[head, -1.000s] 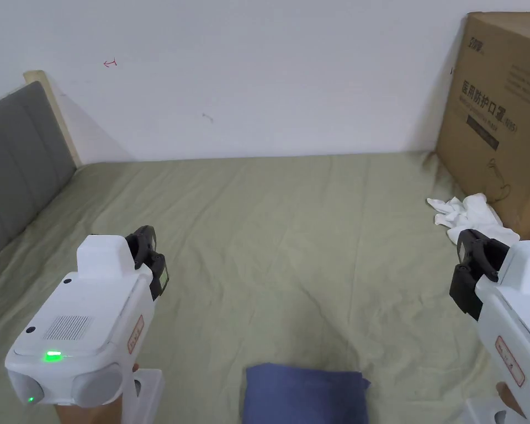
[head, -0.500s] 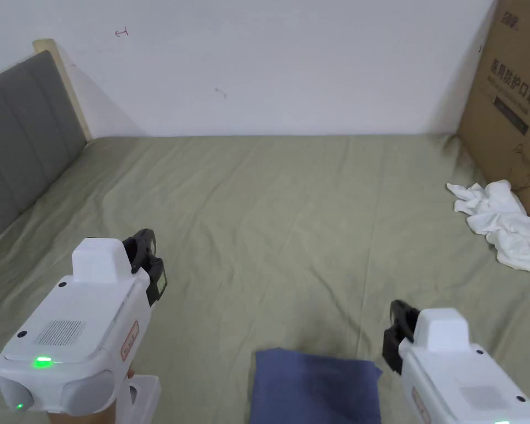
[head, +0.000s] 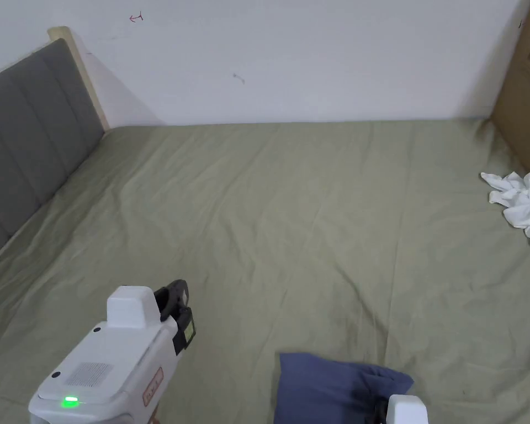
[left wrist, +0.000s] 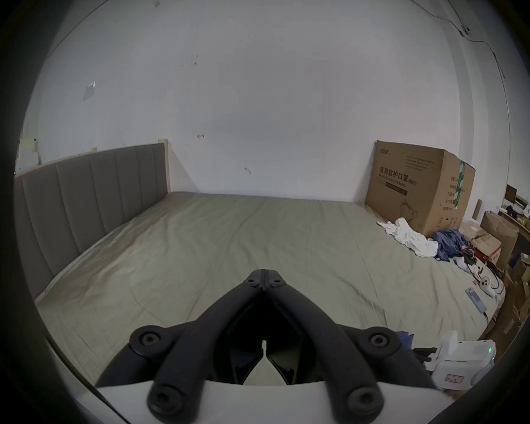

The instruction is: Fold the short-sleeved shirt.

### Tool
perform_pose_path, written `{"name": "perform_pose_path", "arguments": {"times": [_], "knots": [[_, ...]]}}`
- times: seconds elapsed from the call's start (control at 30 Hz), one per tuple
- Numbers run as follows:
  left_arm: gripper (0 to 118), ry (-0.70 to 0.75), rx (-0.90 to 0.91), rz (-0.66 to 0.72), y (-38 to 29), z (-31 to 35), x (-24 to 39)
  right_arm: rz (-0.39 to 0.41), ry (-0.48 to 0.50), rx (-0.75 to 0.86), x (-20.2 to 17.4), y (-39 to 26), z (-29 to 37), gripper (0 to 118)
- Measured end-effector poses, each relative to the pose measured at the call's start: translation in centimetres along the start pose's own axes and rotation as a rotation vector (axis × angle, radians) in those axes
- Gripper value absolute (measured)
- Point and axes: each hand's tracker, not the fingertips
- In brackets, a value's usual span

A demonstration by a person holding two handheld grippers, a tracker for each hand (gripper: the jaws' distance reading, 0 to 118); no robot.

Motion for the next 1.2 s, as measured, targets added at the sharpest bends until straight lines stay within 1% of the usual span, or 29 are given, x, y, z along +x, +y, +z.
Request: {"name": "perform_pose_path", "arguments": {"times": [0.07, 0.1, 0.17, 0.2, 0.23, 0.27, 0.3, 0.37, 0.4, 0.43, 0.47, 0.53, 0.6, 0.67, 0.7, 0.8, 0.83, 0.87, 0.9, 0.93, 0.97, 1.0, 1.03, 1.07, 1.13, 1.2], "knots": [[2, -0.032, -0.062, 0.011, -0.6, -0.6, 0.2, 0.026, -0.018, -0.005, -0.4, 1.2, 0.5, 0], [3, -0.069, -0.106, 0.027, -1.0, -1.0, 0.3, 0.045, -0.021, -0.01, -0.5, -0.7, -0.8, 0], [4, -0.133, -0.215, 0.098, -2.0, -2.4, 0.6, 0.074, -0.022, -0.011, -0.7, -1.1, -1.1, 0], [10, -0.175, -0.283, 0.141, -2.8, -3.2, 0.7, 0.073, -0.02, -0.006, -0.8, -1.1, -1.1, 0], [18, -0.225, -0.343, 0.194, -3.6, -4.2, 0.8, 0.071, -0.017, -0.003, -0.4, -1.5, -1.7, 0], [32, -0.259, -0.422, 0.232, -4.4, -5.2, 1.1, 0.068, -0.014, 0.0, -0.2, -1.6, -1.8, 0], [47, -0.263, -0.492, 0.28, -5.2, -6.2, 1.4, 0.063, -0.01, 0.002, -0.1, -1.7, -1.9, 0], [82, -0.291, -0.607, 0.325, -7.1, -8.3, 1.9, 0.058, -0.004, 0.002, -0.1, -2.1, -2.3, 0], [93, -0.305, -0.64, 0.329, -8.0, -9.1, 2.2, 0.057, -0.001, 0.001, 0.0, -2.2, -2.5, 0], [99, -0.325, -0.671, 0.306, -8.7, -9.8, 2.7, 0.058, 0.002, -0.001, 0.0, -2.2, -2.6, 0], [101, -0.335, -0.688, 0.286, -9.3, -10.3, 3.0, 0.059, 0.005, -0.002, 0.1, -2.3, -2.7, 0], [101, -0.368, -0.729, 0.256, -10.6, -11.6, 3.3, 0.055, 0.011, -0.001, -0.7, -1.6, -1.8, 0], [101, -0.393, -0.774, 0.263, -11.8, -12.7, 3.2, 0.054, 0.017, 0.003, -0.9, -1.7, -1.8, 0], [99, -0.431, -0.823, 0.256, -12.6, -13.6, 3.2, 0.053, 0.023, 0.006, 0.6, -2.4, -2.8, 0], [96, -0.454, -0.841, 0.245, -13.1, -13.8, 3.1, 0.047, 0.029, 0.008, 0.8, -2.4, -2.9, 0], [84, -0.462, -0.844, 0.233, -13.5, -14.0, 3.3, -0.003, 0.052, 0.008, 1.6, -2.9, -3.1, 0], [77, -0.467, -0.831, 0.213, -13.3, -13.7, 3.5, -0.008, 0.057, 0.009, 1.8, -3.0, -3.2, 0], [56, -0.479, -0.825, 0.206, -13.2, -13.6, 3.5, -0.011, 0.06, 0.008, 2.0, -3.0, -3.3, 0], [42, -0.51, -0.817, 0.217, -13.2, -13.5, 3.4, -0.01, 0.062, 0.008, 2.0, -3.0, -3.2, 0], [40, -0.559, -0.828, 0.271, -13.2, -13.5, 3.4, -0.009, 0.063, 0.006, 2.0, -3.0, -3.3, 0], [37, -0.535, -0.828, 0.279, -13.2, -13.3, 3.6, -0.004, 0.061, 0.003, 2.1, -3.1, -3.4, 0], [33, -0.512, -0.822, 0.259, -13.1, -13.0, 4.0, -0.002, 0.063, 0.003, 2.2, -3.1, -3.4, 0], [26, -0.508, -0.822, 0.236, -13.1, -13.0, 4.2, -0.002, 0.064, 0.002, 2.1, -3.1, -3.4, 0], [21, -0.51, -0.821, 0.229, -13.1, -12.9, 4.2, -0.004, 0.066, 0.0, 2.1, -3.1, -3.4, 0], [20, -0.502, -0.82, 0.245, -12.8, -12.9, 4.5, -0.006, 0.068, -0.006, 2.3, -2.9, -3.5, 0], [19, -0.489, -0.81, 0.208, -12.0, -12.5, 4.9, 0.006, 0.074, -0.027, 1.4, -1.9, -2.5, 0]]}}
